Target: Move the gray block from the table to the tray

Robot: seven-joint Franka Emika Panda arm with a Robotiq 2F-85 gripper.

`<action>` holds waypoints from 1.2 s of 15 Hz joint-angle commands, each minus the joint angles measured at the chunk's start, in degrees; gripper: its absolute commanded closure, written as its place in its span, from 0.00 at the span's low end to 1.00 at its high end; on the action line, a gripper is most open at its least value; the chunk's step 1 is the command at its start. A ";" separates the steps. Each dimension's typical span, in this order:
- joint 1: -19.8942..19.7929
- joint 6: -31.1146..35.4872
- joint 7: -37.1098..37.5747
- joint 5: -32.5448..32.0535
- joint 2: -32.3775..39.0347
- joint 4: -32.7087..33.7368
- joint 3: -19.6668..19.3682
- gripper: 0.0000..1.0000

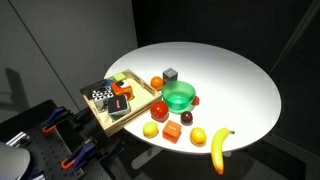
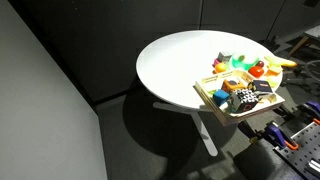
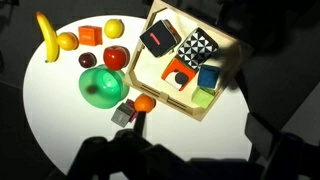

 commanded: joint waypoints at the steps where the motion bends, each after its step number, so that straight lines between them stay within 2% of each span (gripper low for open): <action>1: 0.68 -0.20 0.43 -0.44 0.13 0.18 -0.47 0.00; 8: 0.68 -0.19 0.44 -0.44 0.12 0.18 -0.47 0.00; 18: -2.84 9.07 5.78 0.56 8.64 4.68 -2.09 0.00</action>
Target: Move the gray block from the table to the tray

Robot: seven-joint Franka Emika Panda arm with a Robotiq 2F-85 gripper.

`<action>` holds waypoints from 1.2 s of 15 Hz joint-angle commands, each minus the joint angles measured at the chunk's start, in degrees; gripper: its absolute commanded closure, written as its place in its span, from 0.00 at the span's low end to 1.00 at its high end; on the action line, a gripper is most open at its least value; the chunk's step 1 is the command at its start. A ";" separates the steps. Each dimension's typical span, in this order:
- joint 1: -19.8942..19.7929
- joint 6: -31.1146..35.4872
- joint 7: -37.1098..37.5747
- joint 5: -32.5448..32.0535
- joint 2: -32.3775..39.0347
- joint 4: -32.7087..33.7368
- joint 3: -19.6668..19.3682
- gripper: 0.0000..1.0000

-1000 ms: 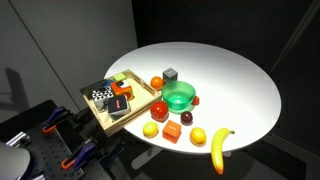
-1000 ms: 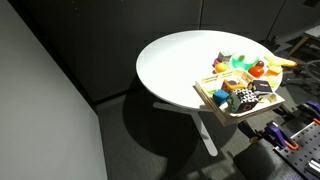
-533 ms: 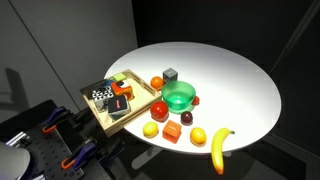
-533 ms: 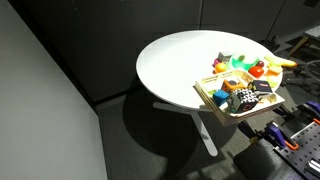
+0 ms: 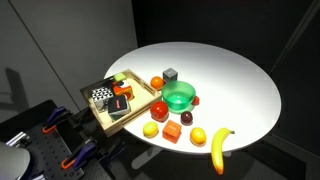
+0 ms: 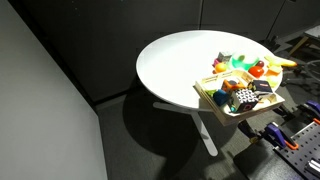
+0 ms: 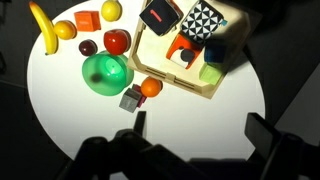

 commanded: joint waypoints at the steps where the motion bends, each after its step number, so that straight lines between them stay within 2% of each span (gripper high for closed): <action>1: -1.57 2.84 2.73 0.73 5.76 4.14 -1.28 0.00; 8: -5.88 1.00 9.87 -1.53 18.41 12.11 -0.35 0.00; 14: -6.79 -4.16 15.33 -3.19 29.29 19.14 -0.68 0.00; 18: -6.02 -2.88 11.85 -2.07 34.32 21.19 -2.78 0.00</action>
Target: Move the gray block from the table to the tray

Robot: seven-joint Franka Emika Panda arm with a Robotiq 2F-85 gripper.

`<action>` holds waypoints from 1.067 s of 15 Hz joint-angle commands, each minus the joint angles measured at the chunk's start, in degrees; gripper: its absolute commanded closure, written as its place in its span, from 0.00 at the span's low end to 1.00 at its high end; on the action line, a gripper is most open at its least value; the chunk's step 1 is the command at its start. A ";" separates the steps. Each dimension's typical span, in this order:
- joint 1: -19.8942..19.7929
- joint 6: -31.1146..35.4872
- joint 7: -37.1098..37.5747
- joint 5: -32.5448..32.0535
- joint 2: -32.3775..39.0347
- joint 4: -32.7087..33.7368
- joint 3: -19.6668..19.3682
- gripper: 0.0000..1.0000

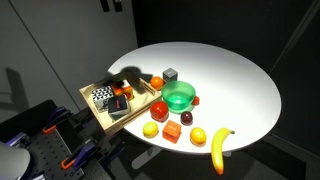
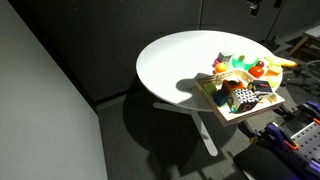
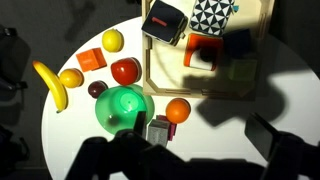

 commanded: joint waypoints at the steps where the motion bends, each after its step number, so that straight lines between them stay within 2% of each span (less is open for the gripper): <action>1: 0.49 0.90 -3.24 0.16 4.72 3.42 -1.98 0.00; 6: 0.68 9.03 -13.88 1.68 7.96 2.94 -4.62 0.00; 10: 0.66 11.86 -22.10 6.23 9.87 3.50 -6.23 0.00; 11: 0.57 11.41 -23.13 6.99 10.03 3.81 -6.44 0.00; 12: 0.56 11.65 -19.88 5.05 9.17 2.13 -5.87 0.00; 16: 0.62 11.65 -20.27 5.33 9.42 2.03 -6.01 0.00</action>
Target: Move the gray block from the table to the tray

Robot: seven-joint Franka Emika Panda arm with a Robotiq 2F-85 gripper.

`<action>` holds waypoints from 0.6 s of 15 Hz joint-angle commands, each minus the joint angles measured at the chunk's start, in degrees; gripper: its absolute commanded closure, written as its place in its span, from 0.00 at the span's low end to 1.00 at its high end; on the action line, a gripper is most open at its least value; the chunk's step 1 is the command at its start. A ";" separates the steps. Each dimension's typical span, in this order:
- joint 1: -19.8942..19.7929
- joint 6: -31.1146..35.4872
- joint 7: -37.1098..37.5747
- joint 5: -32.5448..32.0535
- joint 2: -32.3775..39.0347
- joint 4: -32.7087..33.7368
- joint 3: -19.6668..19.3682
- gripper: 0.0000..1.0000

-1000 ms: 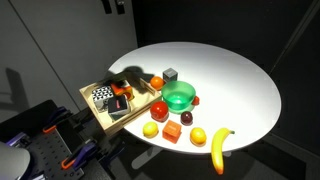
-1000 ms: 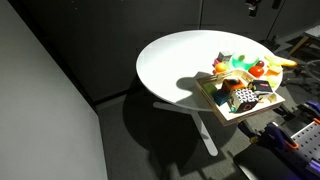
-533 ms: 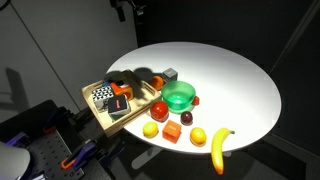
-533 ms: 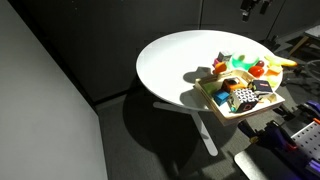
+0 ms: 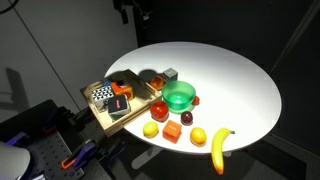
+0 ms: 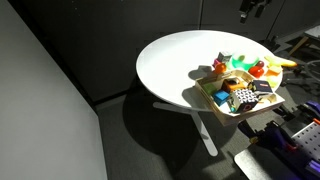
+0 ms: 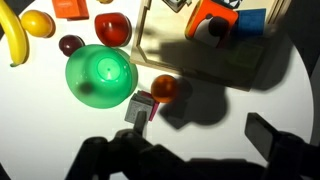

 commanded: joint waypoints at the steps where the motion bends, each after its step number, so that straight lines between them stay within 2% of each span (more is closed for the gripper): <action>1: 0.51 -0.17 0.07 -0.06 0.00 0.12 -0.41 0.00; 4: 0.52 -0.17 0.07 -0.06 0.00 0.12 -0.41 0.00; 9: 0.31 -1.69 2.69 -1.39 4.41 0.82 -0.32 0.00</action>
